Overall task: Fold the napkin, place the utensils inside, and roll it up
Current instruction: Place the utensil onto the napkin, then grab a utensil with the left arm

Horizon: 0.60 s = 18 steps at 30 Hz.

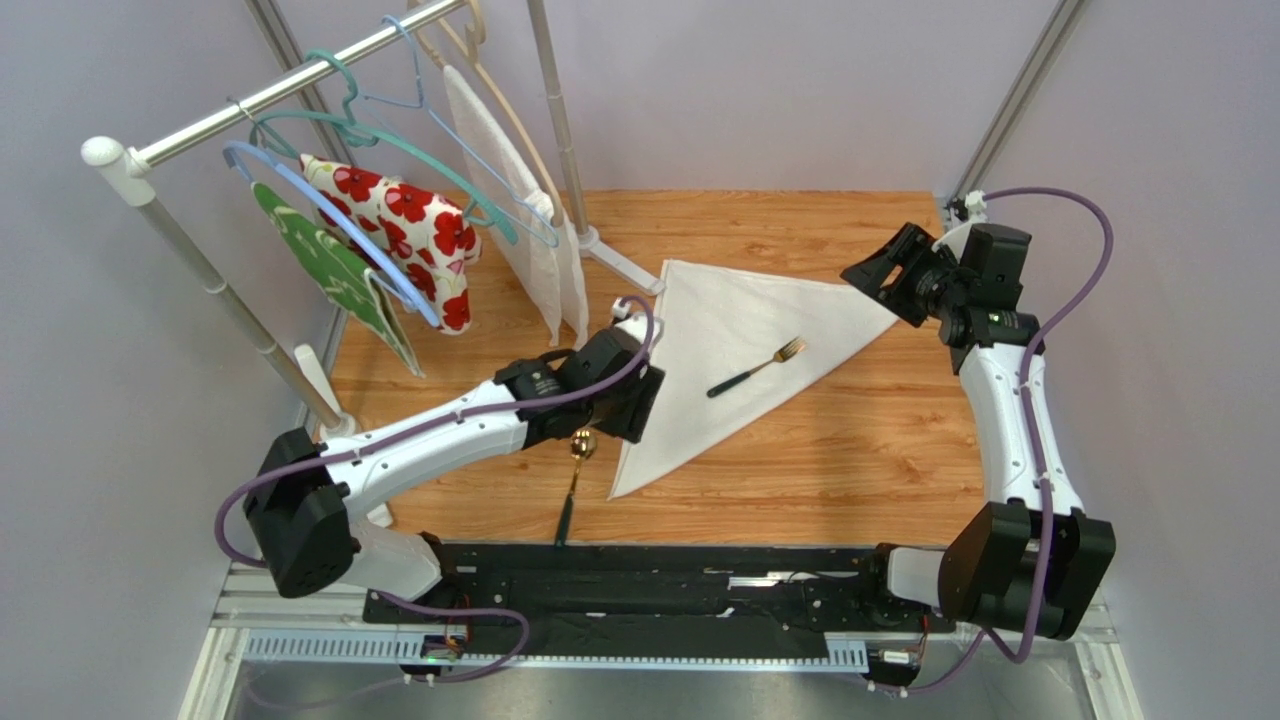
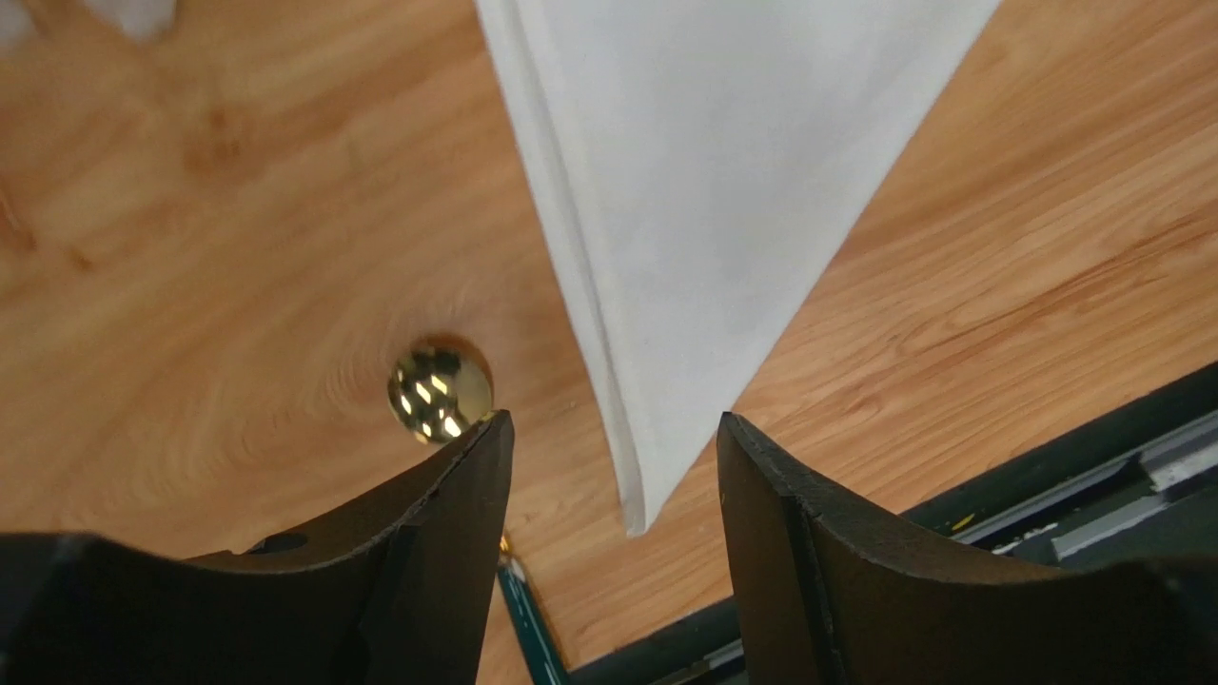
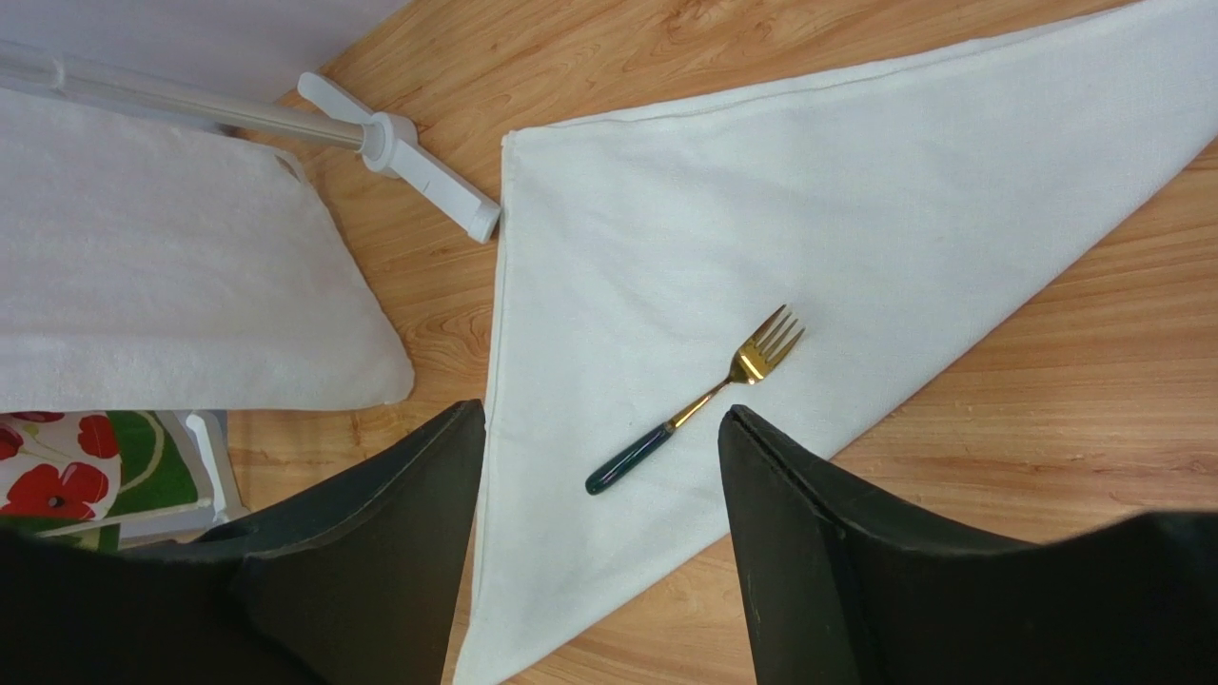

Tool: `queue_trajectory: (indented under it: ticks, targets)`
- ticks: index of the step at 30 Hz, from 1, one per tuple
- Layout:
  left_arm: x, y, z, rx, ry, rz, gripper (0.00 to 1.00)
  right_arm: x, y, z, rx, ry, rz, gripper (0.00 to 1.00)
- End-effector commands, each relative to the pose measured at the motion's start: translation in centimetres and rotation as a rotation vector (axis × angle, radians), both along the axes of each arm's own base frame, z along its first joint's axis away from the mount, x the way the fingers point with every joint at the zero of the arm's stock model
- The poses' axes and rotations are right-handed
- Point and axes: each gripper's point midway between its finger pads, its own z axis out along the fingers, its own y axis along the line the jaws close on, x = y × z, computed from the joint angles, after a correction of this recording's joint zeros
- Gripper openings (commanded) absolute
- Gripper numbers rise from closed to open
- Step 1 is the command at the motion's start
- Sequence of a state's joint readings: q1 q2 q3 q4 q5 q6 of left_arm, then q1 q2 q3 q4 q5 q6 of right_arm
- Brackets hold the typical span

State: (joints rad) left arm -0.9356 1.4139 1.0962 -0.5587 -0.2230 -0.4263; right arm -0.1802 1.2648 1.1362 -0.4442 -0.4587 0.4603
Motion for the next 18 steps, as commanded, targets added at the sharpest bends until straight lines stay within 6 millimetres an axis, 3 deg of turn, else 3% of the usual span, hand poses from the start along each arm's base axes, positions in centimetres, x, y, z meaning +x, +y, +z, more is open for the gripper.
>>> queue_trajectory:
  ticks: [1, 2, 8, 18]
  targets:
    - [-4.7, 5.1, -6.8, 0.093, 0.218, 0.232, 0.62, 0.5, 0.4, 0.7, 0.027, -0.035, 0.023, 0.65]
    - [-5.5, 5.9, -7.7, 0.106, 0.245, 0.266, 0.61, 0.4, 0.4, 0.7, 0.028, -0.035, 0.025, 0.65]
    - [-7.6, 9.2, -9.0, 0.176, 0.282, 0.384, 0.6, 0.2, 0.6, 1.1, 0.03, -0.044, 0.035, 0.65]
    - [-10.3, 9.3, -11.5, 0.131, 0.383, 0.375, 0.57, 0.1, 0.5, 1.4, 0.025, -0.05, 0.03, 0.65]
